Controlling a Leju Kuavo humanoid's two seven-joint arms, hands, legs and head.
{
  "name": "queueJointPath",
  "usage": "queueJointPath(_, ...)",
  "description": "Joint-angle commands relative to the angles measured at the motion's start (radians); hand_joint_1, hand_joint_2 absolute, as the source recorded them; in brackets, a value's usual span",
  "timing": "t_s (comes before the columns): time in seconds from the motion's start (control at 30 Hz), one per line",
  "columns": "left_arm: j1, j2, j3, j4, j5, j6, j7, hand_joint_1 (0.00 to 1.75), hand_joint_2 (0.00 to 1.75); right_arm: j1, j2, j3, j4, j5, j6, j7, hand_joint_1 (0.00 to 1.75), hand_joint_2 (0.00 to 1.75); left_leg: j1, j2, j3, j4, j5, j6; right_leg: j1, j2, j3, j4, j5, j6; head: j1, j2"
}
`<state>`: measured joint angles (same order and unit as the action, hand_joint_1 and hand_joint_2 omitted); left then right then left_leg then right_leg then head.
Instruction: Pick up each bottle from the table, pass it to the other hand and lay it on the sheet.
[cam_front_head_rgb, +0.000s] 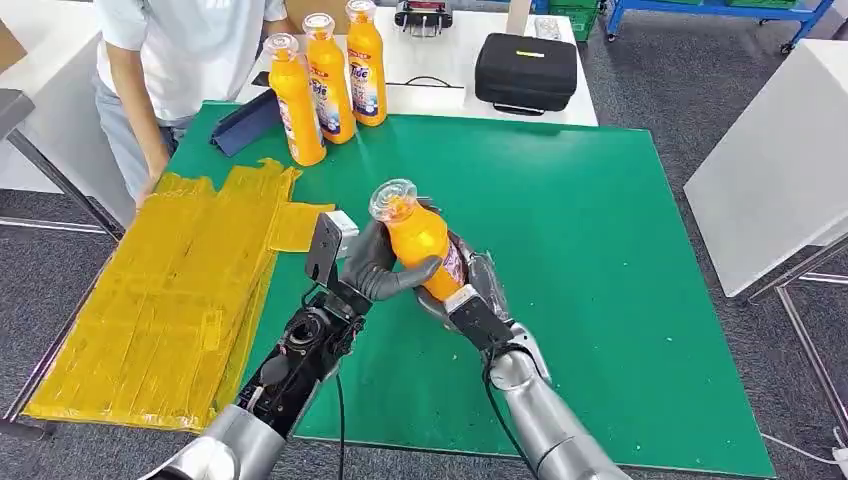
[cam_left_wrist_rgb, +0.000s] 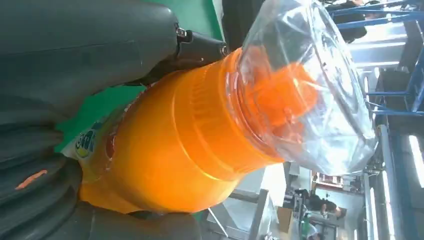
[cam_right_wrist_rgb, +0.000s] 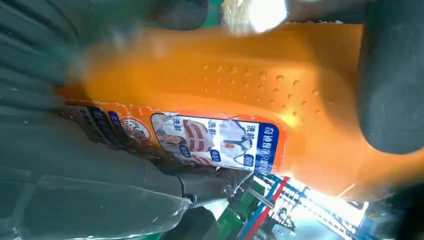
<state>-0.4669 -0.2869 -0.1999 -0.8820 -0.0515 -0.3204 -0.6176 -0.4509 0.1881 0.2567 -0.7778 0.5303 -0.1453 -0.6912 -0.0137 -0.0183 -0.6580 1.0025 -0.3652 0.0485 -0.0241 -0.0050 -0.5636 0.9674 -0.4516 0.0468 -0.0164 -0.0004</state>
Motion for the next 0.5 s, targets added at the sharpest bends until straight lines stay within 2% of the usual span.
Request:
queueJointPath(0.03, -0.018, 0.028, -0.012, 0.023, -0.005, 0.001, 0.004, 1.75, 1.75, -0.023, -0.013, 0.016, -0.001, 0.000, 0.001, -0.007, 1.75, 1.75, 0.002, 0.004, 0.007, 0.000, -0.004, -0.004, 0.002, 0.002, 0.008, -0.001, -0.003, -0.004, 0.000, 0.000)
queueJointPath(0.07, -0.018, 0.028, -0.012, 0.023, -0.005, 0.001, 0.004, 1.75, 1.75, -0.023, -0.013, 0.016, -0.001, 0.000, 0.001, -0.007, 1.75, 1.75, 0.001, 0.002, 0.002, 0.000, -0.001, -0.002, 0.001, 0.001, 0.002, -0.001, 0.000, -0.002, 0.000, 0.000)
queueJointPath(0.17, -0.017, 0.028, -0.011, 0.022, -0.006, 0.001, 0.004, 1.75, 1.75, -0.023, -0.012, 0.016, -0.002, 0.000, 0.000, -0.007, 1.75, 1.75, 0.000, 0.002, 0.002, 0.000, -0.001, -0.002, 0.001, 0.001, 0.002, -0.001, -0.001, -0.002, 0.000, 0.000)
queueJointPath(0.2, -0.017, 0.028, -0.010, 0.022, -0.007, 0.004, 0.004, 1.75, 1.75, -0.023, -0.011, 0.017, -0.002, 0.003, -0.003, -0.006, 1.75, 1.75, 0.002, 0.004, 0.008, 0.001, -0.004, -0.005, 0.002, 0.003, 0.008, -0.001, -0.003, -0.004, 0.000, 0.000)
queueJointPath(0.23, -0.017, 0.028, -0.008, 0.022, -0.008, 0.006, 0.004, 1.75, 1.75, -0.023, -0.011, 0.018, -0.002, 0.008, -0.005, -0.003, 1.75, 1.75, 0.001, 0.002, 0.003, 0.000, -0.002, -0.003, 0.001, 0.002, 0.003, -0.001, -0.001, -0.002, 0.000, 0.000)
queueJointPath(0.4, -0.019, 0.026, 0.012, 0.029, -0.004, 0.017, 0.007, 1.75, 1.75, -0.020, -0.018, 0.042, 0.006, 0.082, -0.058, 0.050, 1.75, 1.75, 0.001, 0.003, 0.005, 0.000, -0.003, -0.003, 0.001, 0.002, 0.005, -0.001, -0.001, -0.003, 0.000, 0.000)
queueJointPath(0.43, -0.023, 0.027, 0.019, 0.035, -0.003, 0.024, 0.009, 1.75, 1.75, -0.018, -0.024, 0.056, 0.010, 0.133, -0.099, 0.093, 0.44, 1.75, 0.001, 0.002, 0.003, 0.000, -0.002, -0.002, 0.001, 0.002, 0.003, -0.001, -0.001, -0.002, 0.000, 0.000)
queueJointPath(0.47, -0.026, 0.029, 0.025, 0.042, -0.001, 0.028, 0.009, 1.75, 1.75, -0.011, -0.025, 0.064, 0.005, 0.160, -0.118, 0.115, 0.00, 1.75, 0.001, 0.003, 0.006, 0.000, -0.003, -0.004, 0.001, 0.002, 0.006, -0.001, -0.002, -0.003, 0.000, 0.000)
queueJointPath(0.5, -0.028, 0.031, 0.028, 0.043, 0.001, 0.029, 0.010, 1.75, 1.75, -0.008, -0.026, 0.063, 0.003, 0.161, -0.117, 0.116, 0.00, 1.75, 0.001, 0.003, 0.005, 0.000, -0.003, -0.003, 0.002, 0.002, 0.005, -0.001, -0.002, -0.003, 0.000, 0.000)
